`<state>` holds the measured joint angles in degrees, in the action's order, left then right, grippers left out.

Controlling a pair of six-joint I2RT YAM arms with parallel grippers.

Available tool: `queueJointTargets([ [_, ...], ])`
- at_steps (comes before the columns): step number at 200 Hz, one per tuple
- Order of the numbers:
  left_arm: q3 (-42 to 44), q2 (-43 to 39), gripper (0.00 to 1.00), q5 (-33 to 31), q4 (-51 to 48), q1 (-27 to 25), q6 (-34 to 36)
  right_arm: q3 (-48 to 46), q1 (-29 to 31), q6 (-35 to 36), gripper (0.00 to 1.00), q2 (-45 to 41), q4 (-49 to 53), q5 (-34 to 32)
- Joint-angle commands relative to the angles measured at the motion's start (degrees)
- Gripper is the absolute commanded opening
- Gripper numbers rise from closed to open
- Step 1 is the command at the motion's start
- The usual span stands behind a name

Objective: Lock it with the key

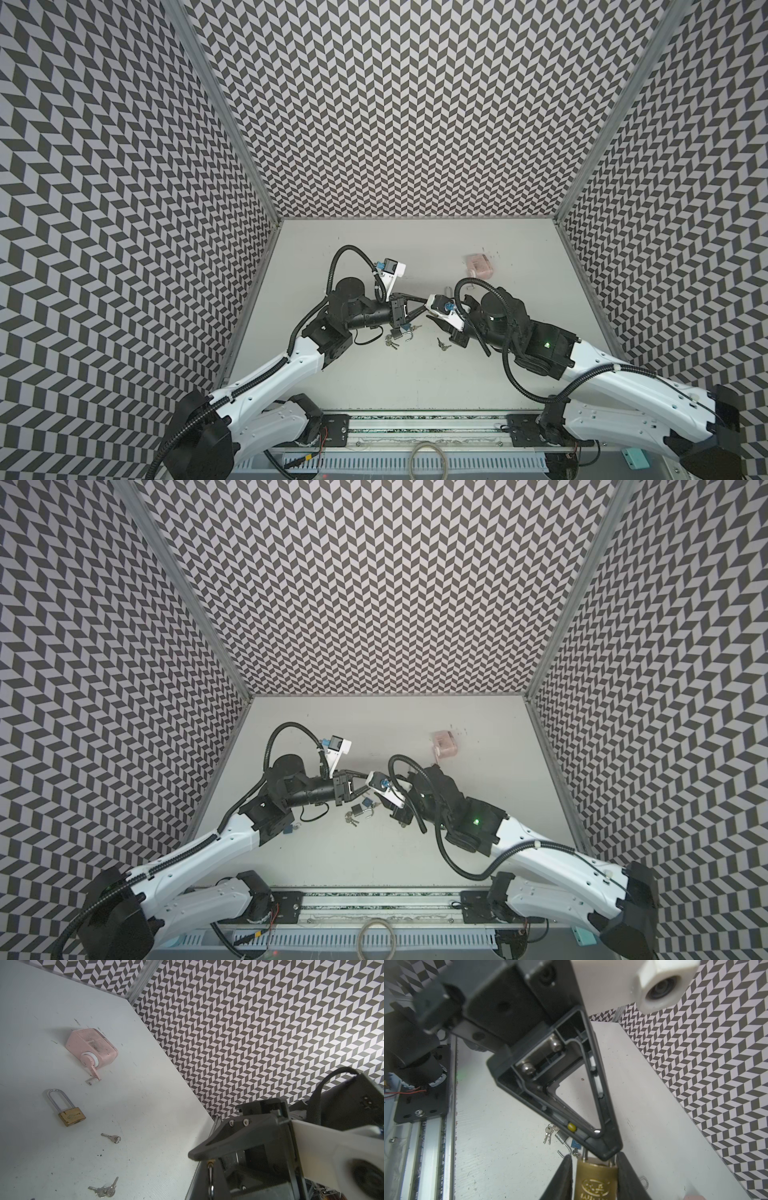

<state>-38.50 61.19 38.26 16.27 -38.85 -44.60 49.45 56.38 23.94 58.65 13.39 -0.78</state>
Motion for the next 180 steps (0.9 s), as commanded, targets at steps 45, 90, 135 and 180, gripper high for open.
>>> queueJointTargets([
  [45,-2.51,-1.33,0.09,-1.69,1.59,-0.42,1.02,-1.05,0.40,-5.10,0.00,-1.82,-5.79,-3.29],
  [90,-7.89,-5.18,0.99,-16.90,-15.11,2.41,9.70,-5.27,-0.35,-16.86,0.00,-3.36,-8.55,-7.20],
  [135,-16.66,-1.50,0.99,-59.69,-44.32,2.40,14.72,-6.21,-8.90,-32.13,0.00,5.08,-7.45,0.64],
  [180,-17.38,1.30,0.99,-70.96,-52.38,2.20,15.38,-1.07,-11.62,-38.39,0.00,20.38,-3.53,-0.71],
])
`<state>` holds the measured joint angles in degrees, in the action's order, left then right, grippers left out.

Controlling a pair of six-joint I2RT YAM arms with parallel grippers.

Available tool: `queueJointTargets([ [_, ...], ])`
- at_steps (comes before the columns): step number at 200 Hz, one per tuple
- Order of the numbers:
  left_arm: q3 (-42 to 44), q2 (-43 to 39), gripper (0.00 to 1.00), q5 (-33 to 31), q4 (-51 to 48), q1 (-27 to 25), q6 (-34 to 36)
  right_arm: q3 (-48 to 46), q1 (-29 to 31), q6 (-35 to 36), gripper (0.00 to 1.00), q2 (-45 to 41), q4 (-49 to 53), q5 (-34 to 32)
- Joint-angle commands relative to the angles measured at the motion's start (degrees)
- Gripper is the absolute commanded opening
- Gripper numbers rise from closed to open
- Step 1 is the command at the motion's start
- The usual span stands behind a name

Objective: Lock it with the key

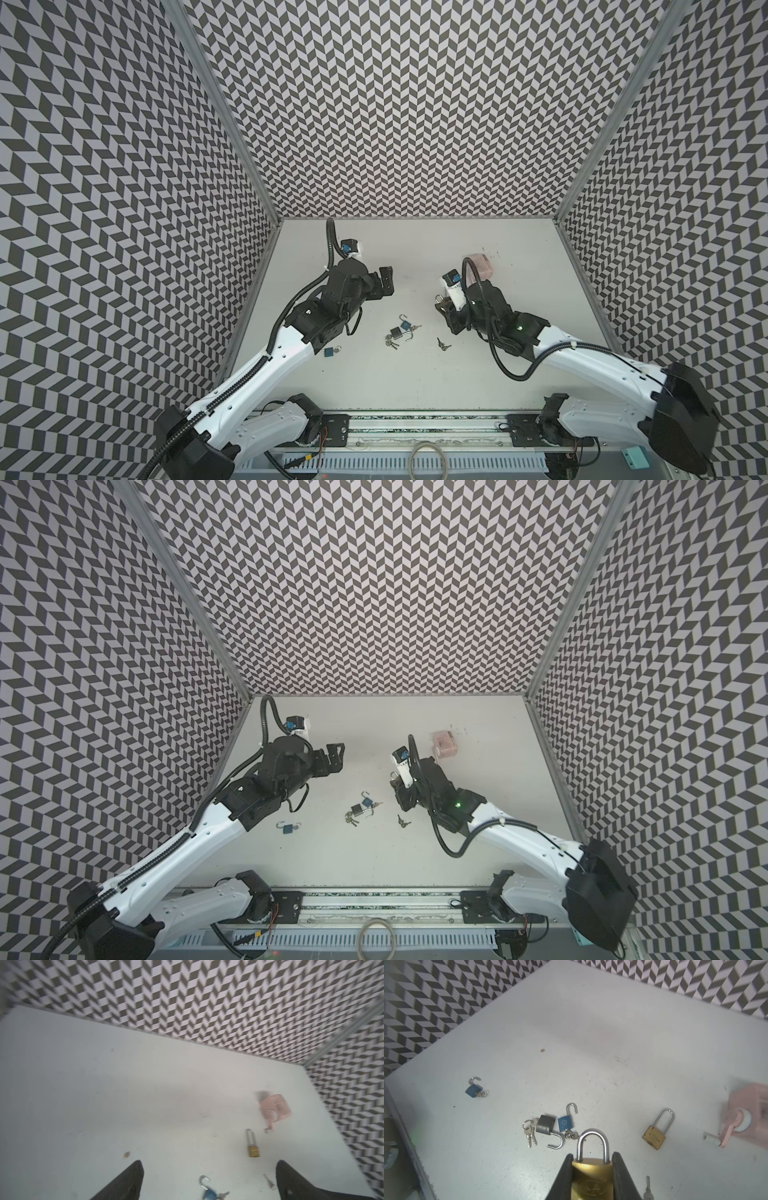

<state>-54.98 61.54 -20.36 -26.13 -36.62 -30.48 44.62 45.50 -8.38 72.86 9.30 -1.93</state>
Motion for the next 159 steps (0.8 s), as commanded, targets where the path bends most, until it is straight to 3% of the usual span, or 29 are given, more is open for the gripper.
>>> queueJointTargets([
  [1,-0.86,0.95,0.99,-12.34,-10.03,-0.03,1.32,4.05,-0.79,-6.05,0.00,6.56,0.77,0.44],
  [30,-0.83,1.25,0.99,-14.58,-11.28,-0.25,0.69,9.47,-1.53,-6.32,0.00,17.00,3.71,0.61],
  [59,-0.55,0.04,0.96,-13.75,-10.53,-0.49,0.64,11.25,-2.83,-7.83,0.00,21.94,2.08,0.07],
  [87,1.42,-2.67,0.94,-6.20,-5.07,-0.47,1.05,13.56,-4.14,-7.36,0.00,26.31,2.56,-1.61],
  [101,2.41,-3.55,0.99,-2.33,-2.31,-0.47,1.10,14.79,-4.44,-6.68,0.00,28.39,2.83,-1.84],
  [136,4.72,-4.71,0.99,3.84,2.02,-0.42,1.56,17.08,-4.71,-5.16,0.00,31.66,2.53,-1.24],
  [159,6.00,-4.83,0.99,7.28,4.28,-0.47,1.97,17.71,-4.70,-4.85,0.08,32.93,2.82,-1.21],
])
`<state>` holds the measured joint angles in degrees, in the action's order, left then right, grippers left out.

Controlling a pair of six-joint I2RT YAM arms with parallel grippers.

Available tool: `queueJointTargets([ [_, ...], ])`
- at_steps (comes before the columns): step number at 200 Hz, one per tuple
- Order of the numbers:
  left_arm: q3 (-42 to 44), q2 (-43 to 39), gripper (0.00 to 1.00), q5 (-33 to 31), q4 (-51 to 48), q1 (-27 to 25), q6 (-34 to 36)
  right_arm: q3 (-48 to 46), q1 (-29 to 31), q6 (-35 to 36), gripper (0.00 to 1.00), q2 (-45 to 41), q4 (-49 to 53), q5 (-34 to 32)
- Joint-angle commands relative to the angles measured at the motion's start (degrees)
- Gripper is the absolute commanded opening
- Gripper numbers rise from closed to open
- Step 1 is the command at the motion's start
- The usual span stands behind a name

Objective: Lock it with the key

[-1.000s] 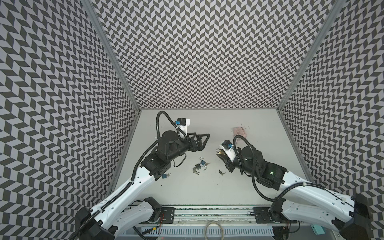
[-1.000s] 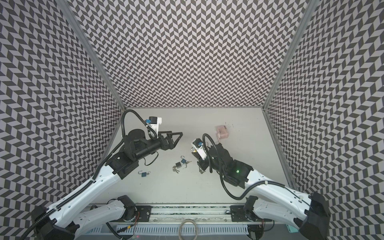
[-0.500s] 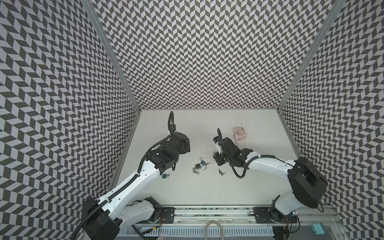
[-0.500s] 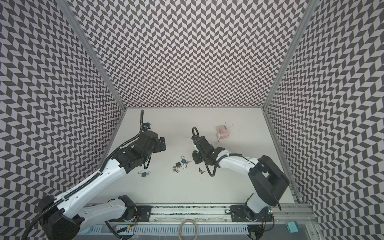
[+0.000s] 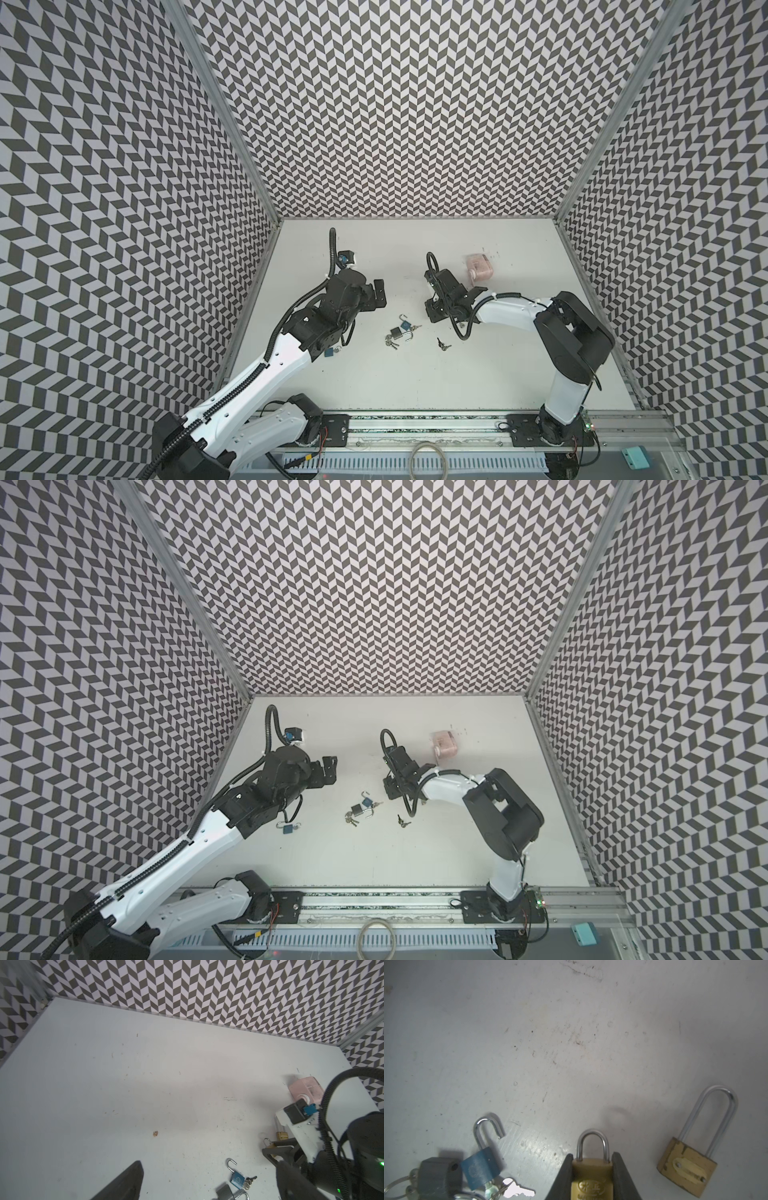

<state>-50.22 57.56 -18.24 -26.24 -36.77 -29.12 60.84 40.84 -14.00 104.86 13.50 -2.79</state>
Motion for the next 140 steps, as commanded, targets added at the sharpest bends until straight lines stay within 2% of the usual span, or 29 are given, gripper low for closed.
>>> queueJointTargets([
  [1,1.25,-0.82,0.99,5.20,4.42,-0.32,0.63,1.53,-0.05,0.79,0.08,0.95,-1.37,-0.37],
  [36,2.50,-0.69,0.99,8.11,5.76,-0.32,0.44,1.39,-0.04,1.10,0.28,1.37,-0.88,-0.71],
  [60,4.09,-1.55,0.99,11.20,7.01,-0.16,-2.10,1.16,-0.06,1.36,0.35,1.15,-0.86,-1.07],
  [81,7.07,-3.14,0.99,16.71,11.12,1.45,-4.49,0.79,-0.05,1.57,0.39,-0.01,-0.77,-1.79],
  [114,11.65,-5.85,0.99,28.81,16.73,9.53,-8.37,-1.28,0.91,5.53,0.36,-5.73,-3.09,-1.07],
  [140,17.71,-9.17,0.98,41.36,23.13,20.21,-13.11,-4.51,4.99,15.54,0.31,-10.43,-7.20,5.32],
])
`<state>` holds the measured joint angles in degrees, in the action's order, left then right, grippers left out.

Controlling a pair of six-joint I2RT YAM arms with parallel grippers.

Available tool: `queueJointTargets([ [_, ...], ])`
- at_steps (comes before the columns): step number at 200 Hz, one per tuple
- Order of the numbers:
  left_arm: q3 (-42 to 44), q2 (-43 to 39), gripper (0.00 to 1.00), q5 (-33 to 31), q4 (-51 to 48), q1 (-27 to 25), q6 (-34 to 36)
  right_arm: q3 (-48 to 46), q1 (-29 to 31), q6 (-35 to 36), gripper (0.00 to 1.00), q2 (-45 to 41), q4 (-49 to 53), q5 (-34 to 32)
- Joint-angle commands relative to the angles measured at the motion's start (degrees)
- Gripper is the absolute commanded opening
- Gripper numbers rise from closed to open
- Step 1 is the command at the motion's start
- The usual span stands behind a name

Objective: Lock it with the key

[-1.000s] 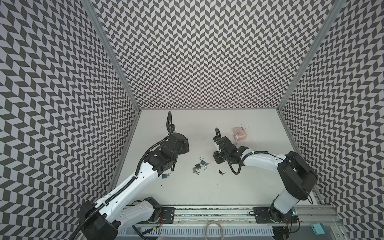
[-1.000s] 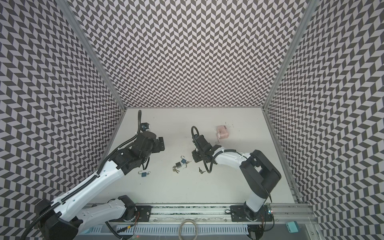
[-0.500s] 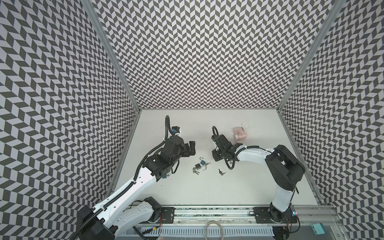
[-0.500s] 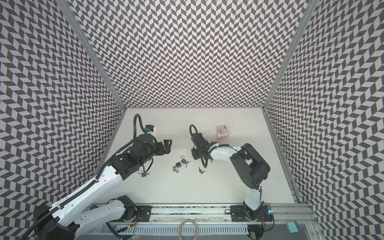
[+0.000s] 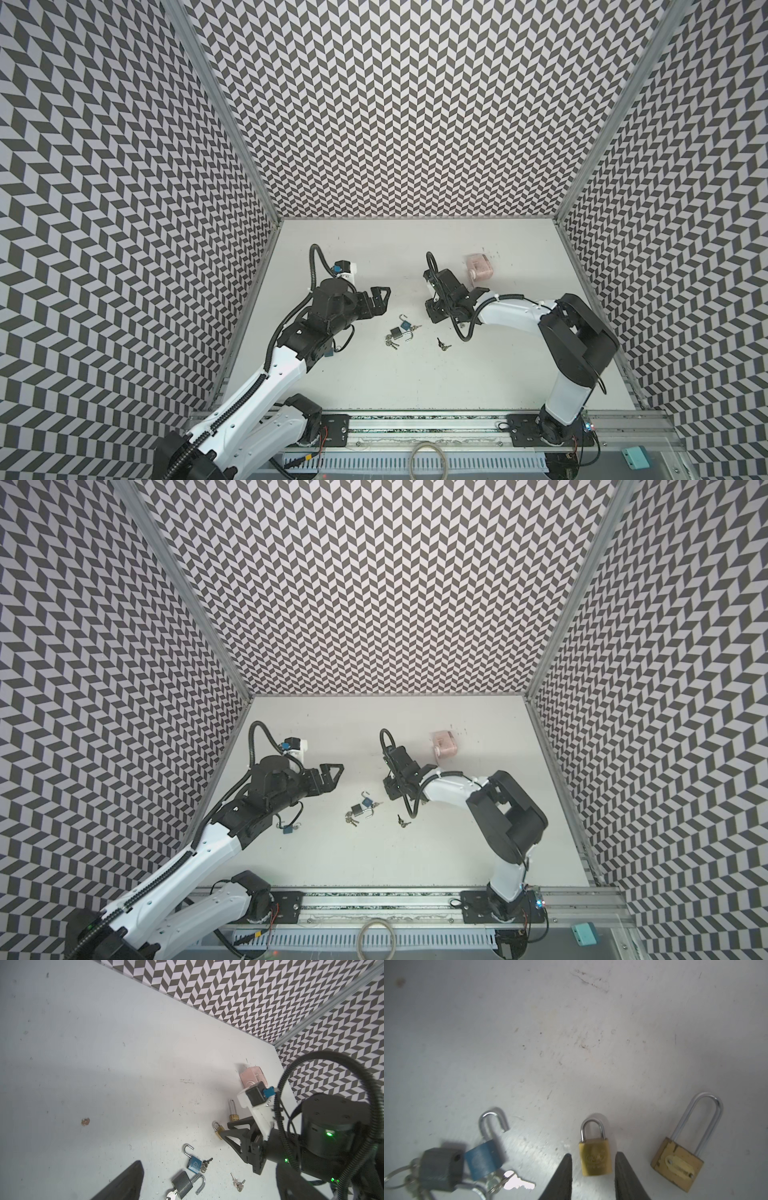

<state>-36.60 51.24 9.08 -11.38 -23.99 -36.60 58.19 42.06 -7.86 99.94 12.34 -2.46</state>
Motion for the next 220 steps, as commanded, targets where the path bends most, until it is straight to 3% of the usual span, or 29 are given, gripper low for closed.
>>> queueJointTargets([
  [1,4.26,-3.01,0.98,14.56,8.55,7.84,-5.92,-1.91,3.97,9.82,0.30,-5.57,-6.02,5.13],
  [18,8.29,-4.51,0.96,21.70,12.77,14.45,-9.80,-2.15,6.74,16.14,0.27,-5.87,-5.45,7.50],
  [33,10.33,-5.18,0.95,25.76,14.77,18.52,-11.90,-0.45,7.37,16.90,0.26,-4.30,-3.36,7.77],
  [73,12.44,-5.48,0.95,29.59,14.83,23.92,-12.79,4.92,9.96,14.18,0.28,1.26,0.62,3.36],
  [110,13.68,-6.13,0.94,33.28,14.74,29.10,-12.98,7.43,10.82,14.45,0.26,5.03,1.29,6.44],
  [160,13.57,-6.32,0.93,34.29,14.01,30.35,-12.20,9.82,11.10,17.35,0.28,8.14,1.50,16.36],
  [220,13.38,-6.94,0.92,34.46,13.11,30.40,-11.59,14.57,11.11,13.47,0.40,13.69,5.31,12.17],
])
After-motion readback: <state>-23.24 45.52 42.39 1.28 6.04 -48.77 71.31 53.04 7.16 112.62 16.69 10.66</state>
